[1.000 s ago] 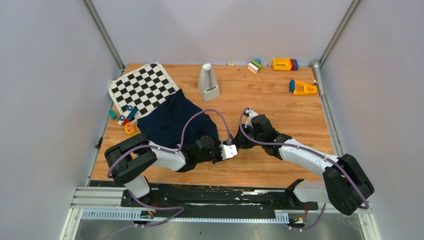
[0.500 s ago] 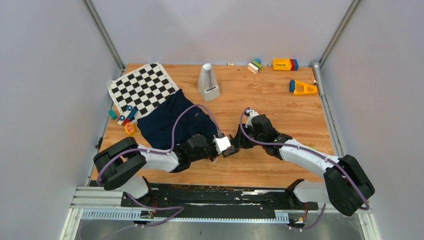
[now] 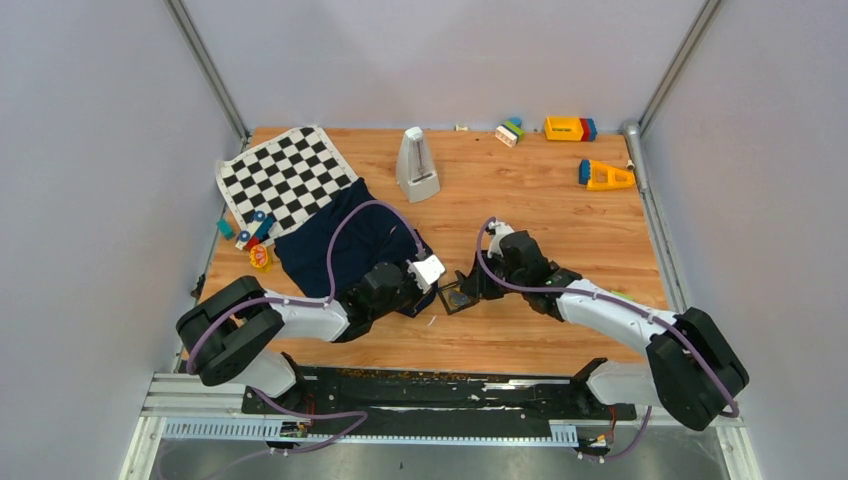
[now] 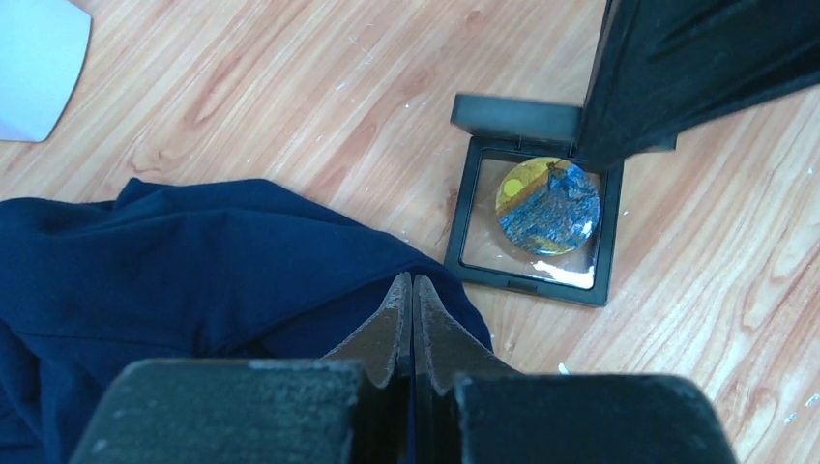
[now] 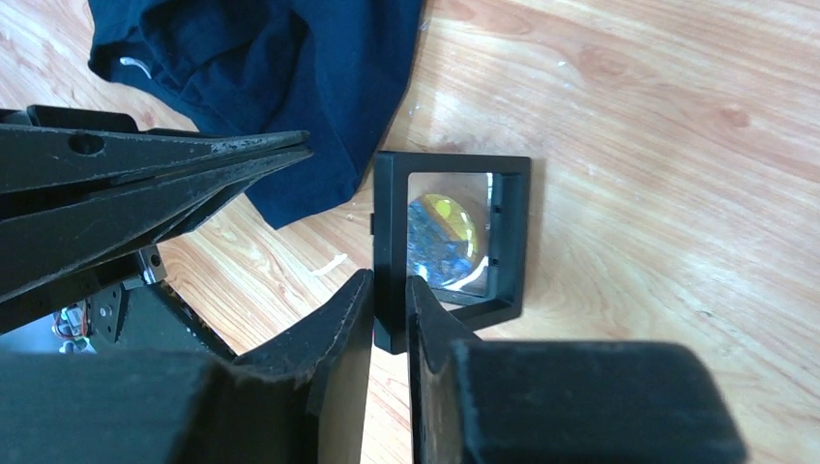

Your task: Remove the brooch from the garment

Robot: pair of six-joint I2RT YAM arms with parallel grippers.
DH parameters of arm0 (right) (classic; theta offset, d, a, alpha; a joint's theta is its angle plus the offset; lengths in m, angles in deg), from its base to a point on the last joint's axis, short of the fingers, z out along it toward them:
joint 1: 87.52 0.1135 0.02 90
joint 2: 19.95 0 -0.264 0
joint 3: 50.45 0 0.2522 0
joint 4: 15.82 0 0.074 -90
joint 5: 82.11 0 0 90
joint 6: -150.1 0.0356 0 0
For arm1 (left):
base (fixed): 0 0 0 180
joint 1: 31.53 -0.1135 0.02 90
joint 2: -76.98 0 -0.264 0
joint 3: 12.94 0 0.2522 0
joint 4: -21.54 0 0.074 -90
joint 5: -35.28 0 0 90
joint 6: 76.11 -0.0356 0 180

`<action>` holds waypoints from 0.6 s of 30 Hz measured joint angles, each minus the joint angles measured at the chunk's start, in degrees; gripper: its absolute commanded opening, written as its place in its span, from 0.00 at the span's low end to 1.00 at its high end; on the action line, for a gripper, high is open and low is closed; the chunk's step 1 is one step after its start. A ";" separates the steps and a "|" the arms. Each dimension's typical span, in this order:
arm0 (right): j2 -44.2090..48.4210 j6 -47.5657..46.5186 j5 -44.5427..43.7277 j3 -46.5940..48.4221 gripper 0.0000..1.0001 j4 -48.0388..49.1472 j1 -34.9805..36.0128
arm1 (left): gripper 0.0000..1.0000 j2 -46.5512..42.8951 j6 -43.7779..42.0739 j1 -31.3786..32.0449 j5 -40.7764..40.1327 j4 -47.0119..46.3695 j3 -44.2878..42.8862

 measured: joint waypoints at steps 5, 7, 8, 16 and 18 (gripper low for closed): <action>-3.41 -0.48 -3.04 1.01 0.15 -0.13 4.50 | 0.00 0.37 1.07 -0.09 -0.28 1.53 -0.37; -5.05 -0.76 -5.55 2.01 0.14 -1.09 6.45 | 0.00 0.37 1.38 -0.44 -0.44 1.90 -0.37; -5.70 -0.87 -6.75 2.51 0.14 -1.55 7.15 | 0.00 0.37 1.53 -0.59 -0.44 2.01 -0.37; -11.30 -1.46 -16.83 6.80 0.12 -5.35 9.05 | 0.00 -1.18 1.97 -1.25 -0.59 3.10 -0.37; -12.50 -1.42 -18.80 7.85 0.12 -6.34 8.98 | 0.00 -2.36 1.97 -1.25 -0.96 3.08 -0.35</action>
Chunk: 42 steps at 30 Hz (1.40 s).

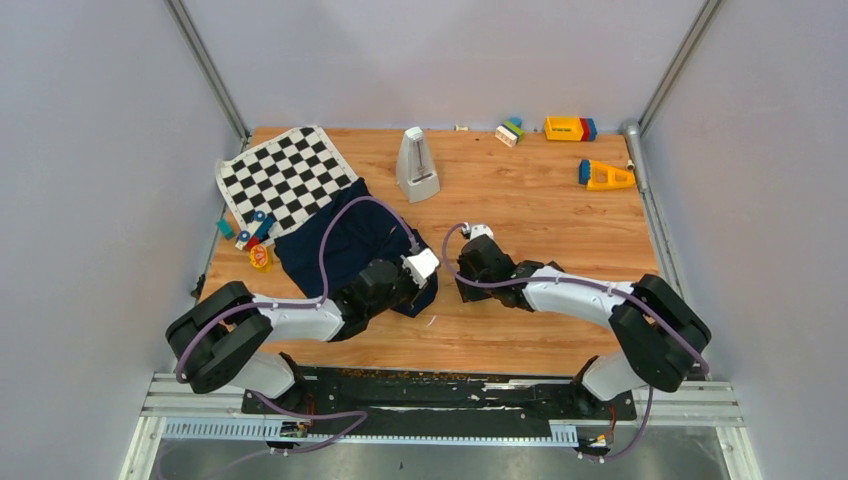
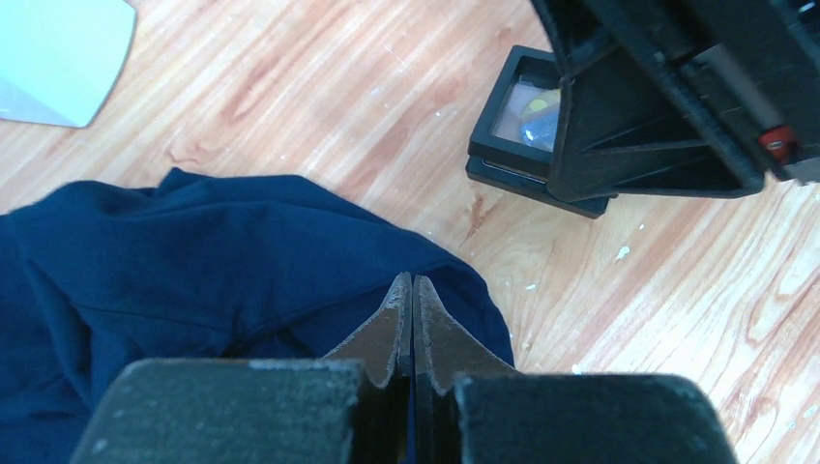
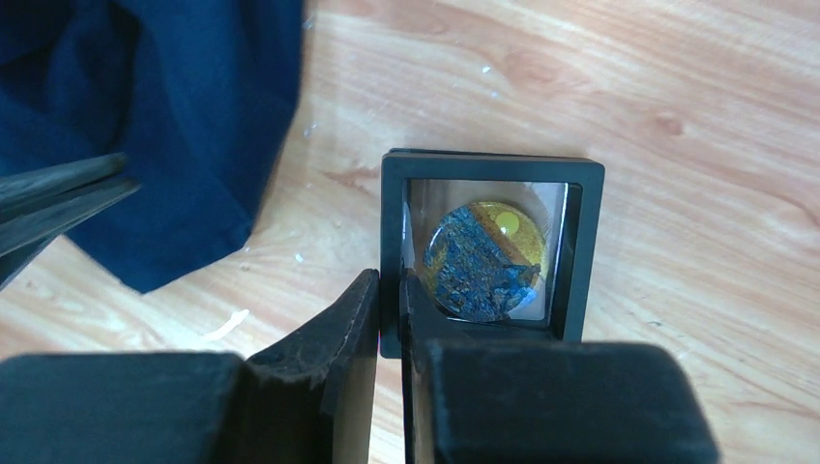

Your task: Remove the brooch from the garment

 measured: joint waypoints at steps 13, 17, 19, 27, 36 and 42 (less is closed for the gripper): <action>-9.31 3.15 -8.31 11.50 0.27 -7.28 -11.67 | 0.15 -4.26 1.70 -2.03 -4.28 -1.20 2.27; -10.56 4.55 -6.60 14.58 0.49 -8.61 -17.64 | 0.30 -8.35 3.37 -4.52 -5.86 -1.25 4.50; -10.14 4.63 -5.97 15.23 0.52 -8.85 -18.23 | 0.33 -10.64 4.63 -5.99 -6.38 -1.18 5.31; -4.55 4.66 -5.09 15.28 0.59 -9.77 -7.13 | 0.50 -18.14 12.04 -12.76 -10.93 6.71 5.31; -10.88 2.86 -0.24 19.67 0.62 -3.82 8.76 | 0.60 -25.29 18.58 -19.02 -14.53 12.13 5.81; -20.20 2.23 2.54 24.68 0.64 -0.02 10.51 | 0.66 -26.18 21.64 -22.43 -14.08 17.14 5.77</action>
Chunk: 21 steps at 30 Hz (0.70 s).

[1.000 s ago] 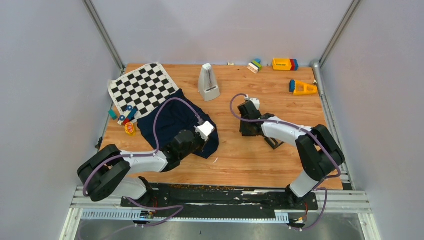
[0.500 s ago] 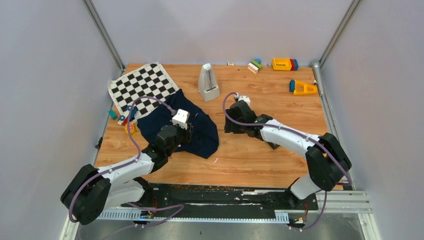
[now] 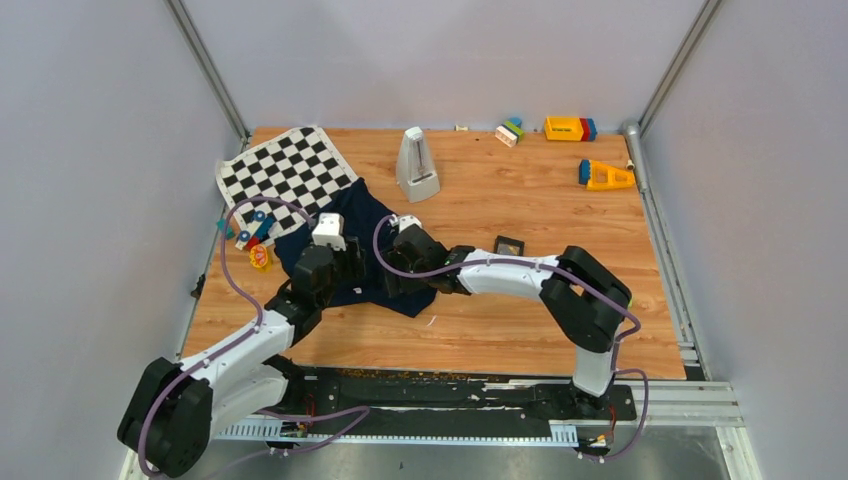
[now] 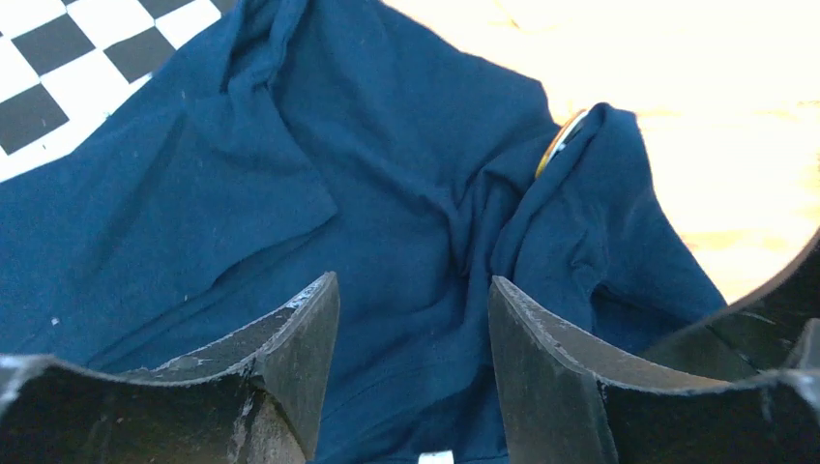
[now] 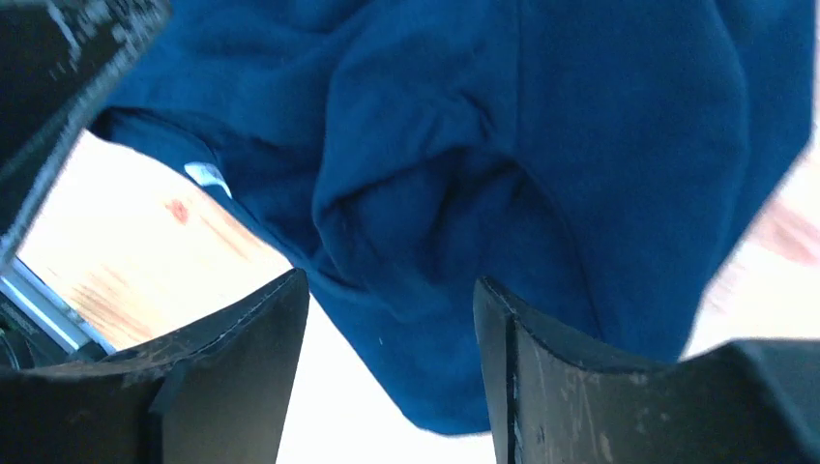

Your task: Remove the brooch from the garment

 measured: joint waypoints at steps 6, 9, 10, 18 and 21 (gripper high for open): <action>-6.10 0.46 -1.88 6.12 0.14 1.29 0.00 | 0.64 1.95 4.09 -4.59 4.68 3.96 -1.05; -5.40 0.85 -5.64 5.77 0.00 1.49 -0.07 | 0.63 3.72 5.25 -5.68 6.99 4.33 -1.68; -4.68 0.76 -6.45 5.09 0.00 1.57 -0.15 | 0.63 4.35 5.42 -5.88 7.82 4.39 -1.88; 12.70 3.34 -4.17 -10.86 0.00 2.75 -8.39 | 0.61 10.21 5.49 -5.97 15.98 4.44 -4.35; 17.11 5.22 -1.09 -17.11 0.00 3.87 -13.35 | 0.59 13.31 5.33 -5.97 20.04 4.00 -5.53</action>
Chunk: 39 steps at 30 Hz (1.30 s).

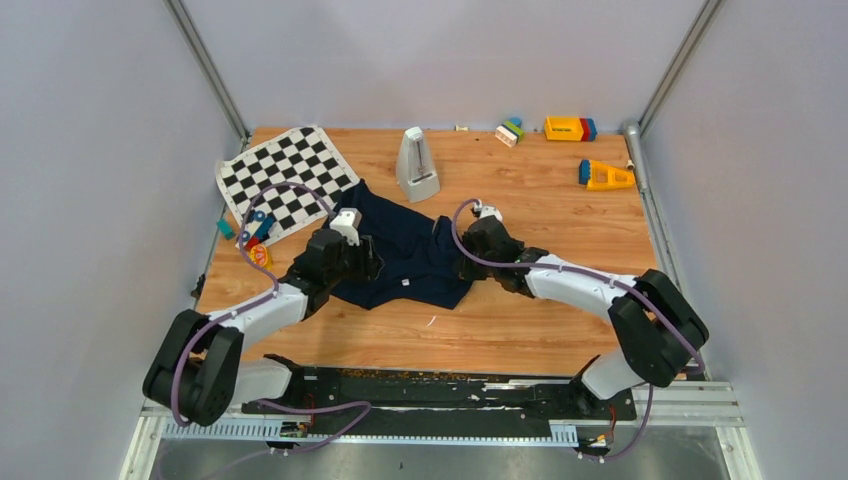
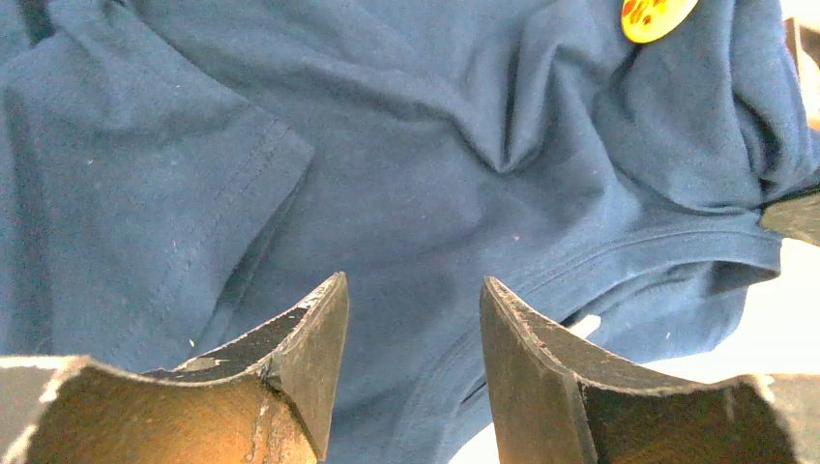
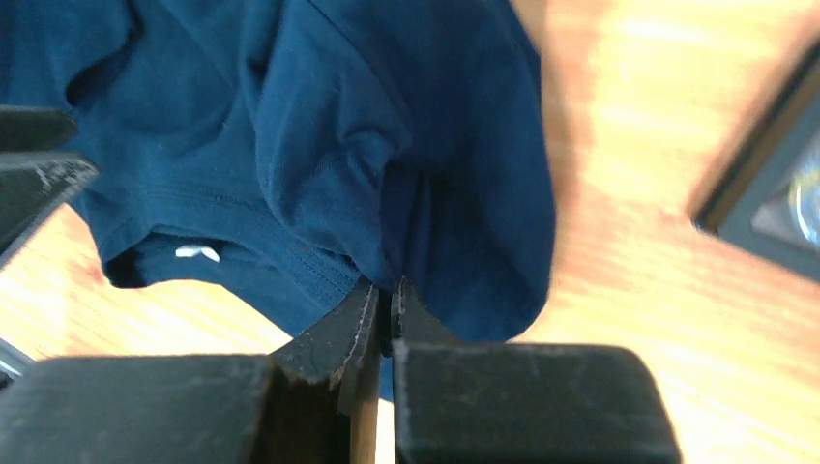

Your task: Remove the brooch from the garment

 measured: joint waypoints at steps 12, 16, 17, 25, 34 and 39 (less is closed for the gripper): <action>3.15 1.75 2.23 -3.45 0.89 -2.38 -1.31 | 0.57 11.50 -0.46 0.02 11.32 -0.90 -4.07; 1.29 0.98 1.16 3.06 0.89 -4.31 -1.55 | 0.57 11.61 -0.63 0.00 12.11 -1.14 -4.07; 0.13 0.76 0.72 5.42 0.89 -4.79 -1.55 | 0.57 11.63 -0.63 0.02 12.24 -1.25 -4.07; -10.99 -0.48 -3.13 17.07 0.58 -7.41 -1.55 | 0.55 11.91 -0.63 0.02 13.05 -2.05 -4.48; -10.73 -3.41 -0.39 12.15 0.00 -5.25 -1.51 | 0.50 9.46 -0.55 0.02 18.88 -7.96 -2.86; 0.02 -6.51 6.69 0.59 0.00 4.52 -0.70 | 0.52 4.81 0.13 0.02 23.71 -15.56 1.33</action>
